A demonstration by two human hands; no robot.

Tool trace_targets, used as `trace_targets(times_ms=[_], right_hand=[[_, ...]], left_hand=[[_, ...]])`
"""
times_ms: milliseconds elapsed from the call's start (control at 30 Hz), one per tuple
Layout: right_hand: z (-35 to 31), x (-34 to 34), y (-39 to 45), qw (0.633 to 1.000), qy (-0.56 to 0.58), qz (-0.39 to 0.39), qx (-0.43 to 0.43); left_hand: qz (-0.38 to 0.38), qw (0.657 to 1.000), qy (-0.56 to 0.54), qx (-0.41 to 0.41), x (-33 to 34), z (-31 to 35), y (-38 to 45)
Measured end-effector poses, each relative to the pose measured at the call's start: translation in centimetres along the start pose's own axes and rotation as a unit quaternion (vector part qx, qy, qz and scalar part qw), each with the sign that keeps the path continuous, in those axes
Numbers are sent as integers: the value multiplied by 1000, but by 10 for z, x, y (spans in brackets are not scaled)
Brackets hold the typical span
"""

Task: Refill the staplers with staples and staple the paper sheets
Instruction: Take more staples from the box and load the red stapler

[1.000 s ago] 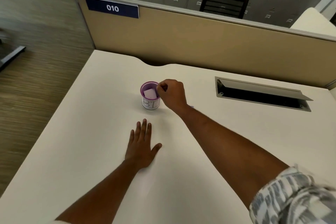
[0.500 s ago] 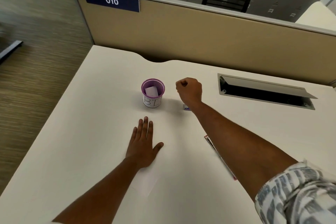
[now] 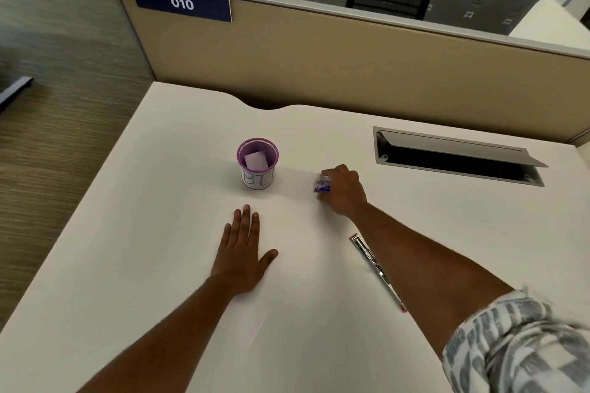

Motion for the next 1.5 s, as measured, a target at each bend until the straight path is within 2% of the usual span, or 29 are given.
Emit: trace_targets(times_ms=[300, 467, 533, 600, 633, 700, 767, 833, 1033, 1267, 1500], right_hand=[[14, 1, -16, 999, -9, 40, -5], [12, -10, -46, 993, 62, 91, -38], [10, -14, -68, 986, 114, 112, -56], [9, -17, -98, 976, 161, 125, -74], [9, -16, -113, 973, 175, 125, -86], [11, -17, -146, 967, 194, 124, -111], [15, -17, -179, 963, 198, 131, -129], [19, -16, -206, 960, 202, 138, -136], [31, -6, -268, 950, 244, 129, -147], [55, 5, -309, 925, 326, 150, -122], [76, 14, -321, 894, 423, 131, -74]], left_hand=[[-16, 1000, -9, -7, -1, 0, 0], [-81, 994, -60, -36, -12, 13, 0], [-63, 989, -131, -27, -25, 36, -5], [-16, 954, -300, -25, -40, 61, -15], [-5, 913, -405, -36, -46, 70, -22], [-23, 811, -583, -47, -54, 91, -38], [-77, 724, -685, -30, -56, 112, -54], [-121, 678, -725, -2, -57, 130, -69], [-188, 648, -736, 60, -35, 164, -110], [-202, 616, -759, 69, -13, 182, -131], [-181, 613, -767, 61, -12, 192, -140]])
Point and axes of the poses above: each hand's wrist, its own y-axis towards the middle knuckle, its own x-axis out of the palm, z = x × y, the point moved 6 cm from there along y, towards the middle knuckle, and after that the axes turned 8 degrees about -z, right-handed, at the moved point
